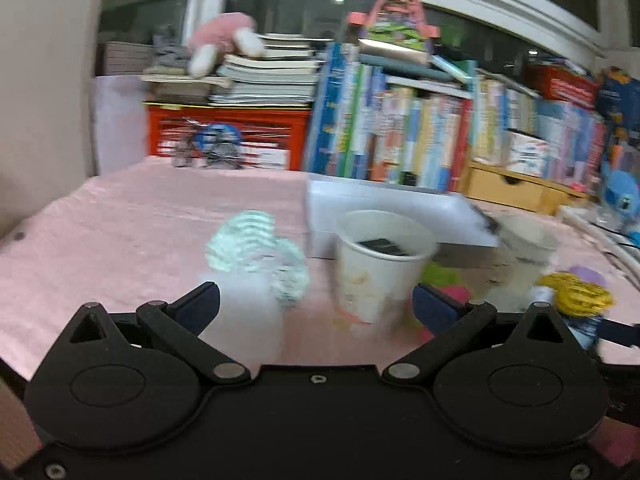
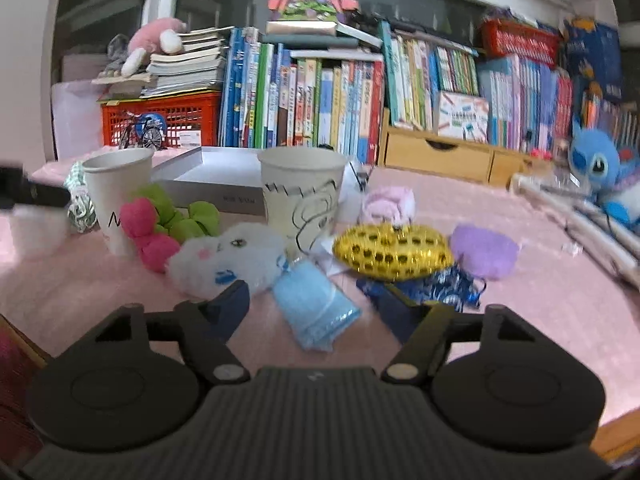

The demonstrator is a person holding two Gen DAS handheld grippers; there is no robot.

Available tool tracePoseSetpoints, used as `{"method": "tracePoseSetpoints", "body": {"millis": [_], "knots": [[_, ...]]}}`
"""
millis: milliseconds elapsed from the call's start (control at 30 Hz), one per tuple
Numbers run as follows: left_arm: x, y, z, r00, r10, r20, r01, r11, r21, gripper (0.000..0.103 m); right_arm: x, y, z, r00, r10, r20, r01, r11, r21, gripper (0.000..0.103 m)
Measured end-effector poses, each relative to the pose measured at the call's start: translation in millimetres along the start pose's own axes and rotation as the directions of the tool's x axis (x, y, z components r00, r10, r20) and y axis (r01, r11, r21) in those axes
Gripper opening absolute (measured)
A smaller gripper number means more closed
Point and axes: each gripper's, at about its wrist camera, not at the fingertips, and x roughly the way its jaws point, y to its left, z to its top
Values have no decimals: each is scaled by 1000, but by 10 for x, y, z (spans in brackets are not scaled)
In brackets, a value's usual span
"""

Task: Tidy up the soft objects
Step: 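Grasp the white foam block with the left tool while the right tool grasps the blue face mask, then carry foam block and mask into the white tray, opening both tools to release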

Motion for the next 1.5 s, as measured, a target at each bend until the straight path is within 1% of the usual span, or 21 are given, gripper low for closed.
{"method": "tracePoseSetpoints", "body": {"millis": [67,167,333,400,500,600,667,733,767,867,1033,1167,1300,1500], "knots": [[83,72,16,998,48,-36,-48,999,-22,101,35,5,15,1000,4,-14,-5,1000,-23,74],[194,156,-16,994,81,-79,-84,996,-42,98,85,18,10,999,4,-35,-6,998,-56,72],[350,185,-86,988,110,-110,-113,993,-26,96,159,26,-19,998,12,-61,-17,996,-90,71],[398,174,-111,985,123,-117,-125,992,-13,94,190,23,-22,997,13,-71,-20,996,-90,71],[468,163,-130,982,137,-127,-138,990,1,88,227,18,-23,997,12,-81,-19,996,-86,68],[517,173,-150,980,142,-141,-143,990,-1,80,253,11,-10,996,14,-86,-22,996,-87,64],[545,181,-162,976,145,-159,-147,989,-1,61,270,2,-14,996,16,-93,-24,996,-83,61],[563,193,-172,971,163,-175,-165,986,-1,51,292,-10,-8,995,16,-101,-23,997,-76,53],[557,196,-175,971,166,-174,-168,986,2,51,295,-16,-7,995,19,-102,-26,997,-73,53],[494,196,-162,976,150,-158,-151,988,5,50,282,-21,0,995,23,-101,-31,997,-76,50],[327,160,-8,986,140,-95,-138,990,19,50,199,-46,64,997,26,-76,-30,998,-60,47],[210,154,167,993,98,-58,-98,995,1,50,107,-84,164,998,35,-47,-37,998,-47,45],[149,120,379,998,54,-22,-54,999,10,50,28,-134,265,999,46,-24,-47,998,-30,44],[210,56,657,999,-46,-18,46,999,0,50,-53,-266,438,998,64,8,-65,997,30,44]]}}
